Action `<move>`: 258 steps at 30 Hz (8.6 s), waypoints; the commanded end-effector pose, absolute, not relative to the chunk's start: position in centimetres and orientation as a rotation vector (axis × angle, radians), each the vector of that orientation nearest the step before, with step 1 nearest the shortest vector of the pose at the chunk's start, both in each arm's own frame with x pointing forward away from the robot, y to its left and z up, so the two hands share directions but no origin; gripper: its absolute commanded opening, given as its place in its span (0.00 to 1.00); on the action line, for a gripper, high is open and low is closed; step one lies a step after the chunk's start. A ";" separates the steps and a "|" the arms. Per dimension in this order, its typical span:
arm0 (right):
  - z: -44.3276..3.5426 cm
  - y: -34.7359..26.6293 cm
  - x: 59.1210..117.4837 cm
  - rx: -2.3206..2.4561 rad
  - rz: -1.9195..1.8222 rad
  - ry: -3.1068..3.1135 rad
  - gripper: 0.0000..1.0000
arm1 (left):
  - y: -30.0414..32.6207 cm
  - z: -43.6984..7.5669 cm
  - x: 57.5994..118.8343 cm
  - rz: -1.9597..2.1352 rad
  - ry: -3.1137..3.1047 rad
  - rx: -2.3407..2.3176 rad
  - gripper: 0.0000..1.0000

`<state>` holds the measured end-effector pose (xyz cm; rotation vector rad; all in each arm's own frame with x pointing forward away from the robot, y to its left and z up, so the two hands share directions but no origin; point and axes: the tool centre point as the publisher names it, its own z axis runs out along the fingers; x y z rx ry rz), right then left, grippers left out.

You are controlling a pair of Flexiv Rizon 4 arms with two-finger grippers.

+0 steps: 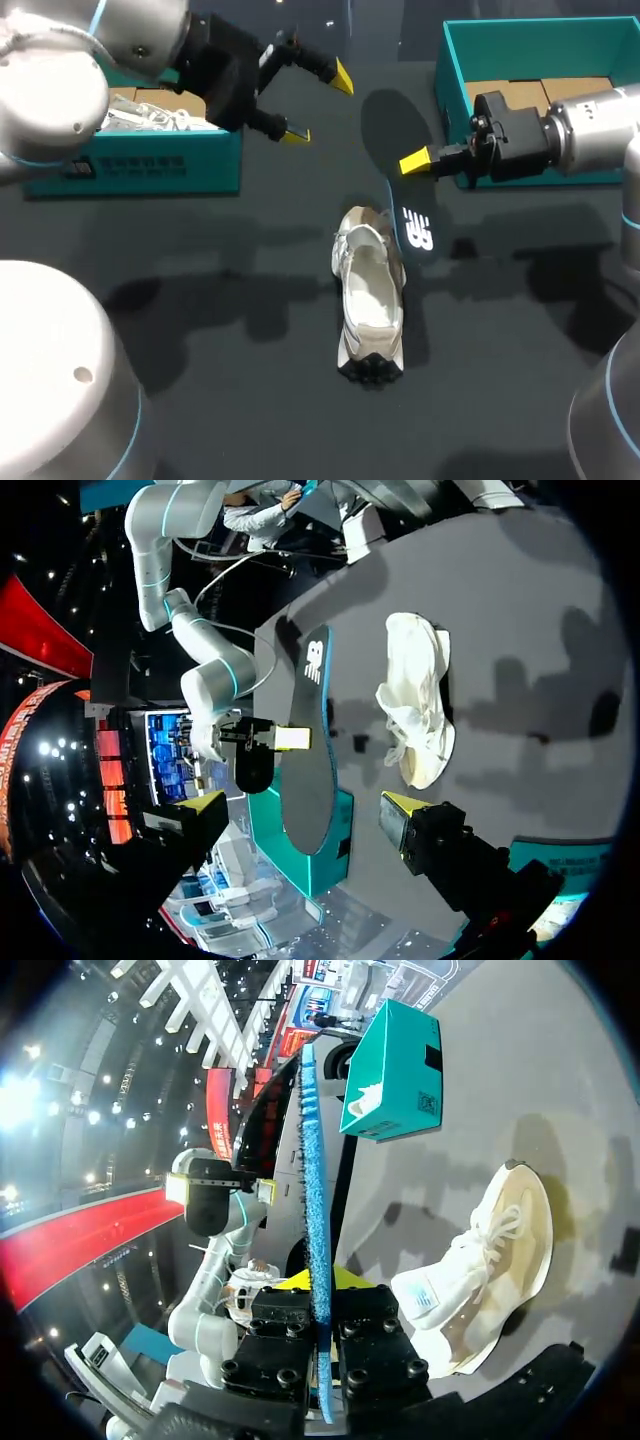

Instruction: Take the shoe out of the shoebox, open the shoe tongue, remove and reinsert the insole, then place the shoe into the shoebox

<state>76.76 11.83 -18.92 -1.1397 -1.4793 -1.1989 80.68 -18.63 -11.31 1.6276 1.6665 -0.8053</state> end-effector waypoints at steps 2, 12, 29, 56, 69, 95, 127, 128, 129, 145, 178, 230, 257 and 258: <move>-19.0 11.9 76.7 -1.142 -1.199 -1.479 0.00 | -19.0 -10.9 81.2 -0.721 1.763 1.734 1.00; -19.0 11.9 76.7 -1.142 -1.199 -1.479 0.00 | -20.4 -7.2 82.7 -0.688 1.824 1.962 1.00; -19.0 11.9 76.7 -1.142 -1.199 -1.479 0.00 | -27.5 -6.4 83.6 -0.193 2.181 2.257 1.00; -19.0 11.9 76.7 -1.142 -1.199 -1.479 0.00 | -31.6 -8.2 84.2 0.055 2.371 2.388 1.00; -19.0 11.9 76.7 -1.142 -1.199 -1.479 0.00 | -32.1 -8.2 84.4 0.016 2.379 2.341 1.00; -19.0 11.9 76.7 -1.142 -1.199 -1.479 0.00 | -25.6 -9.9 81.5 -0.439 2.014 1.873 1.00; -19.0 11.9 76.7 -1.142 -1.199 -1.479 0.00 | -22.1 -13.4 82.1 -0.811 1.745 1.447 1.00; -19.0 11.9 76.7 -1.142 -1.199 -1.479 0.00 | -21.7 -13.7 82.0 -0.814 1.705 1.434 1.00; -19.0 11.9 76.7 -1.142 -1.199 -1.479 0.00 | -21.3 -13.9 81.9 -0.824 1.669 1.401 1.00; -19.0 11.9 76.7 -1.142 -1.199 -1.479 0.00 | -19.6 -14.2 81.3 -0.900 1.482 1.268 1.00; -17.8 14.2 75.9 -1.123 -1.196 -1.351 0.00 | -22.0 -17.8 81.8 -1.099 1.238 1.119 0.94; -18.7 15.0 75.6 -1.202 -1.212 -1.320 1.00 | -24.3 -18.5 80.6 -1.049 1.287 1.188 0.00; -21.1 5.7 76.2 -0.911 -1.356 -1.817 1.00 | -19.7 -17.8 76.0 -1.032 1.430 1.142 0.00; -21.5 5.2 76.2 -0.879 -1.358 -1.879 1.00 | -19.5 -17.5 76.0 -1.102 1.445 1.118 0.00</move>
